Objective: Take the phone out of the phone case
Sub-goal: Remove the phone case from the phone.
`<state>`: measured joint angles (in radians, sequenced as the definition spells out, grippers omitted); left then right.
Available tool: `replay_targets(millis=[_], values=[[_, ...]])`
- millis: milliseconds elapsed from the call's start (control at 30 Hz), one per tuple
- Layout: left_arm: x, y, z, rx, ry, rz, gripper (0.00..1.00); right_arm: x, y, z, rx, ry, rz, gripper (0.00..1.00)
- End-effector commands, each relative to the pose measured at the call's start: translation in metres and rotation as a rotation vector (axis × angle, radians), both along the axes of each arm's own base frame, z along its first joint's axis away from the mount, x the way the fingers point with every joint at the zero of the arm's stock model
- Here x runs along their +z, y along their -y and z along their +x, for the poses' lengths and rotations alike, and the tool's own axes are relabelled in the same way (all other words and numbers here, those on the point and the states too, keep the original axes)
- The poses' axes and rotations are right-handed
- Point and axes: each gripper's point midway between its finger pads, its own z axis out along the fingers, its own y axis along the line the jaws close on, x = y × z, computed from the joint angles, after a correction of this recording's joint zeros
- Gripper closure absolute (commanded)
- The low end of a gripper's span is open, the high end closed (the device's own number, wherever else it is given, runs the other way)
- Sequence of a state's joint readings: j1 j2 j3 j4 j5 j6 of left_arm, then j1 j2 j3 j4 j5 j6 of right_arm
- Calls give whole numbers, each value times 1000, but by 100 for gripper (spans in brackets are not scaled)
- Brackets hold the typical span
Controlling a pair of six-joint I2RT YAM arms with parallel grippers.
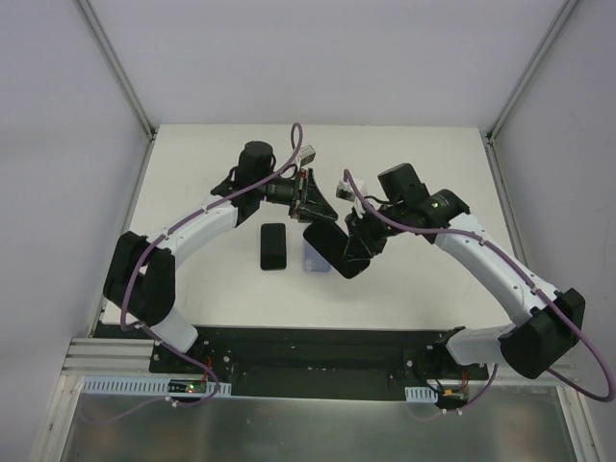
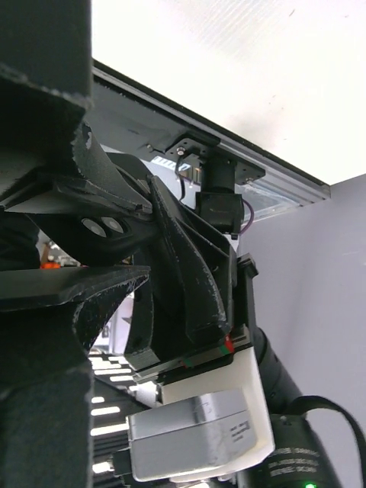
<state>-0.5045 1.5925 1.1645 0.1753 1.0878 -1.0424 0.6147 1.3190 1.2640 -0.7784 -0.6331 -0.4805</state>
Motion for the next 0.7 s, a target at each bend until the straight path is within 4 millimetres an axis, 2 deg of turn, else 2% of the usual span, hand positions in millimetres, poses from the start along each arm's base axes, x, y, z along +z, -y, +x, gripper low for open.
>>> replay_targets(millis=[0, 400, 533, 667], values=[[-57, 5, 20, 191, -285, 177, 100, 67, -24, 31, 29, 291, 149, 100], [-58, 7, 23, 196, -277, 195, 100, 60, -25, 34, 27, 309, 116, 100], [-43, 6, 25, 176, -184, 170, 100, 52, -24, 32, 31, 295, 108, 100], [-27, -8, 36, 159, -38, 151, 100, 51, -22, 27, 35, 266, 132, 100]])
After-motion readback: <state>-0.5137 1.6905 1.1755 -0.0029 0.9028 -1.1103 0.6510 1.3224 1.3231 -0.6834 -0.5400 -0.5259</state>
